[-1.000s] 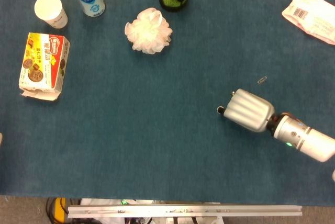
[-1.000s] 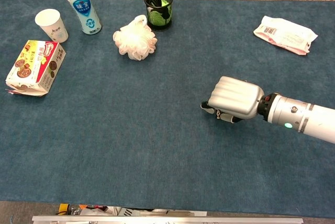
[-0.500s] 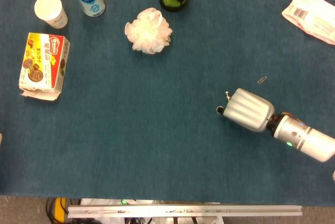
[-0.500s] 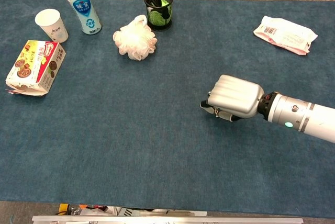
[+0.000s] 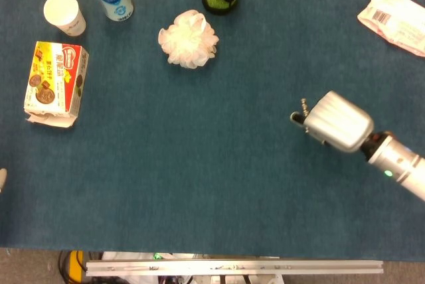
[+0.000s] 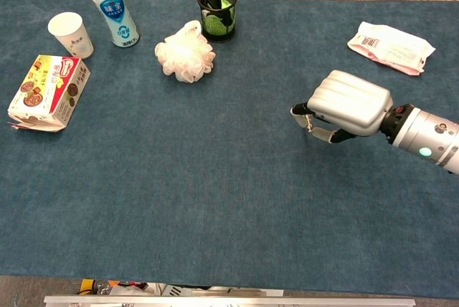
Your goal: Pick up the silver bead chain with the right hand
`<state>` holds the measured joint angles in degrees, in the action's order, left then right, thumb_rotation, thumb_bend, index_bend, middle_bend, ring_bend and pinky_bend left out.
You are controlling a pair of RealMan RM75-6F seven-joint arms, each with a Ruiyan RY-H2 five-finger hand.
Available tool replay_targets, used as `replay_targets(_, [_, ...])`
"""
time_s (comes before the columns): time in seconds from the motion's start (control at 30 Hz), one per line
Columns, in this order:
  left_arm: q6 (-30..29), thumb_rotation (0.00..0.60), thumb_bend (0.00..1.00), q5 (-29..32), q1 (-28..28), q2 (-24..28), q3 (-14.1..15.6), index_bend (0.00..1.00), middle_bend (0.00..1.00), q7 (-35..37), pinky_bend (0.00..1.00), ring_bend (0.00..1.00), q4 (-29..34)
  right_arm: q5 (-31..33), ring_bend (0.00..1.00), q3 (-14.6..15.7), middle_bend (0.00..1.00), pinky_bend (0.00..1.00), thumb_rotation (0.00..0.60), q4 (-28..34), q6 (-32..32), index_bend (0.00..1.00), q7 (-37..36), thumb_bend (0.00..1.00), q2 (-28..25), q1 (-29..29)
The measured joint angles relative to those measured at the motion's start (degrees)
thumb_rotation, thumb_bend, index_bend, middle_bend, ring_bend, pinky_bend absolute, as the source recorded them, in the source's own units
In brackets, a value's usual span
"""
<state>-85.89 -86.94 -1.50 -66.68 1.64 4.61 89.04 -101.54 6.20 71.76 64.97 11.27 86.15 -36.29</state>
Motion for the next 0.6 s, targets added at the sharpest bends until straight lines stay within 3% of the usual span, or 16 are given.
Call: replay_targets(0.6, [0.8,0.6,0.27,-0.1,0.4,0.1,0.3,0.01,0.02,-1.2,0.0,0.02,1.1,4.4,0.98,-0.4,0.97,1.0,0.6,-3.8,-0.6,0.73,-5.8,0.45,-0.3,3.2])
